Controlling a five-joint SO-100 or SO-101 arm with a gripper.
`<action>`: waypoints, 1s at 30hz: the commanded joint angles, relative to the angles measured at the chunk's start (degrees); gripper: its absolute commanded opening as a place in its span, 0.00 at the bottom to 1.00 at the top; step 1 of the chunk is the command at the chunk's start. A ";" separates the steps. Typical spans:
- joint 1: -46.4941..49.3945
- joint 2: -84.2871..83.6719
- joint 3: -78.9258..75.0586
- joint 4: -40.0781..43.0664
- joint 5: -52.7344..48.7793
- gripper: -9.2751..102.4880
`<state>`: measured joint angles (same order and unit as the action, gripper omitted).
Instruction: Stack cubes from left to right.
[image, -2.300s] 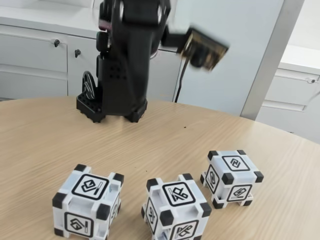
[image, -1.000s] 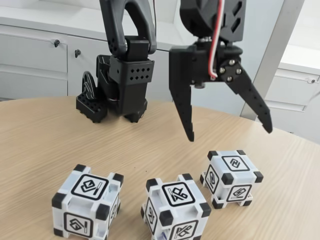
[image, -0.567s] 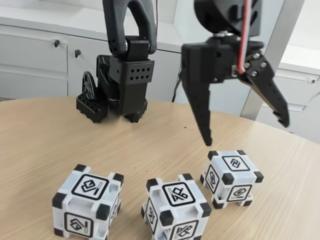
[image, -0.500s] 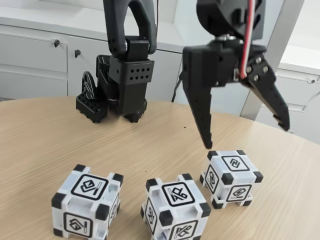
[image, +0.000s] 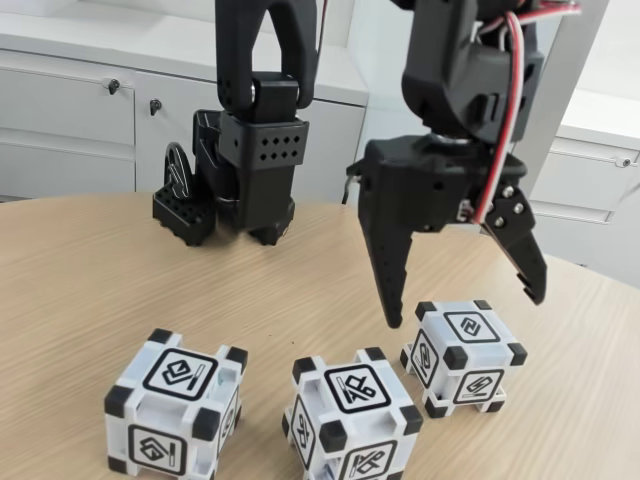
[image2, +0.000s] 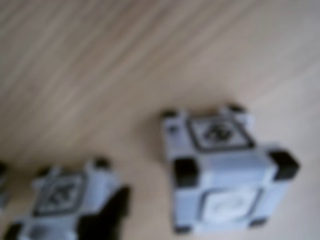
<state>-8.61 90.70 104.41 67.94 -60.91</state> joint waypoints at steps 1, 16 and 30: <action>0.88 -1.32 -3.96 -0.53 0.79 0.45; 0.26 -7.73 -5.36 -0.53 3.87 0.37; 1.05 -7.12 -5.36 -0.53 5.71 0.24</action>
<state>-8.26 82.97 100.46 67.68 -55.63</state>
